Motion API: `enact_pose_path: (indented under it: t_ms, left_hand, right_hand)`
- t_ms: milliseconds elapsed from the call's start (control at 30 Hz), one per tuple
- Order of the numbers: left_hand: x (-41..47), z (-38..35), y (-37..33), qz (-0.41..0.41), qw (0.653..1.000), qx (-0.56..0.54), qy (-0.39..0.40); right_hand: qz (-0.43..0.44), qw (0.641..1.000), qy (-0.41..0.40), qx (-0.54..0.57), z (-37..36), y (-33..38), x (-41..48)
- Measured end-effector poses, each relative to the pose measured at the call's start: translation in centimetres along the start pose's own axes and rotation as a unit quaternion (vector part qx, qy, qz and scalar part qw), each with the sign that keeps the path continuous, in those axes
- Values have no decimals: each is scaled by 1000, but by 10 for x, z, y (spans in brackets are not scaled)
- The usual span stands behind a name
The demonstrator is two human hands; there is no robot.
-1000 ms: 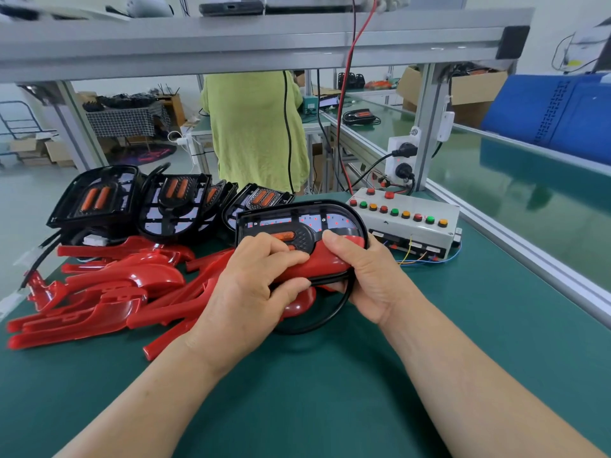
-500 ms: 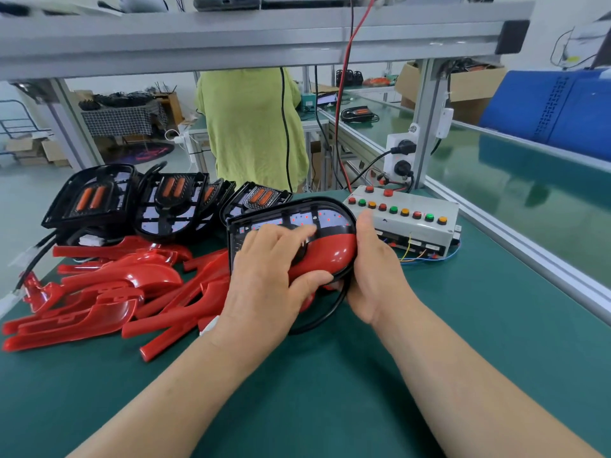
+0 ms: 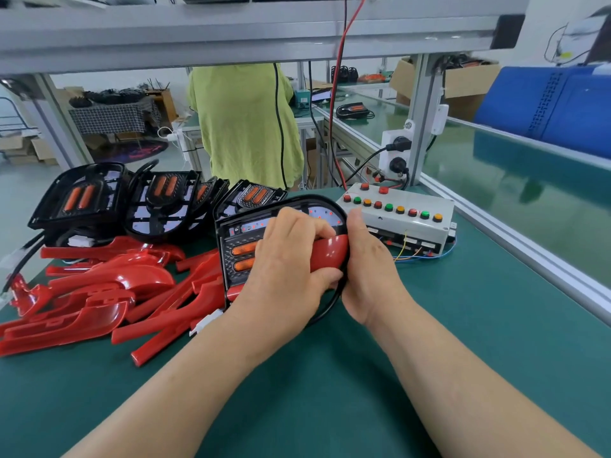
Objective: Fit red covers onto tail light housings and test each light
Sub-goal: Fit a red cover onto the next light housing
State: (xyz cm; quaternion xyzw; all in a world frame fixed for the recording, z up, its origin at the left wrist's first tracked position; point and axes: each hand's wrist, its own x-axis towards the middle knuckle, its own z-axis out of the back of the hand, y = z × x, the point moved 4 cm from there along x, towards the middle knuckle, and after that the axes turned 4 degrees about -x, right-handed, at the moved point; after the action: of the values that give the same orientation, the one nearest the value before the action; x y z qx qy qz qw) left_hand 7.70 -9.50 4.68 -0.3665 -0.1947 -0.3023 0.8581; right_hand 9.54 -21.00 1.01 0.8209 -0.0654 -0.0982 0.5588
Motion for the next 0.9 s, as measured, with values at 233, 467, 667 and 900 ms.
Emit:
enact_pose_path:
  t_ms: [233, 467, 667, 900]
  left_hand:
    - [-10, 8, 8, -38, 999, 12, 15]
    - [-13, 6, 11, -65, 997, 40, 10]
    - [-12, 3, 12, -54, 998, 36, 26]
    - [-11, 0, 8, -56, 998, 33, 15]
  right_hand:
    - [-12, 1000, 20, 2, 0, 1, 0]
    - [-15, 999, 37, 10, -2, 0, 0]
    - [-17, 998, 47, 23, -1, -2, 1]
    - [-19, 998, 51, 28, 2, -5, 5]
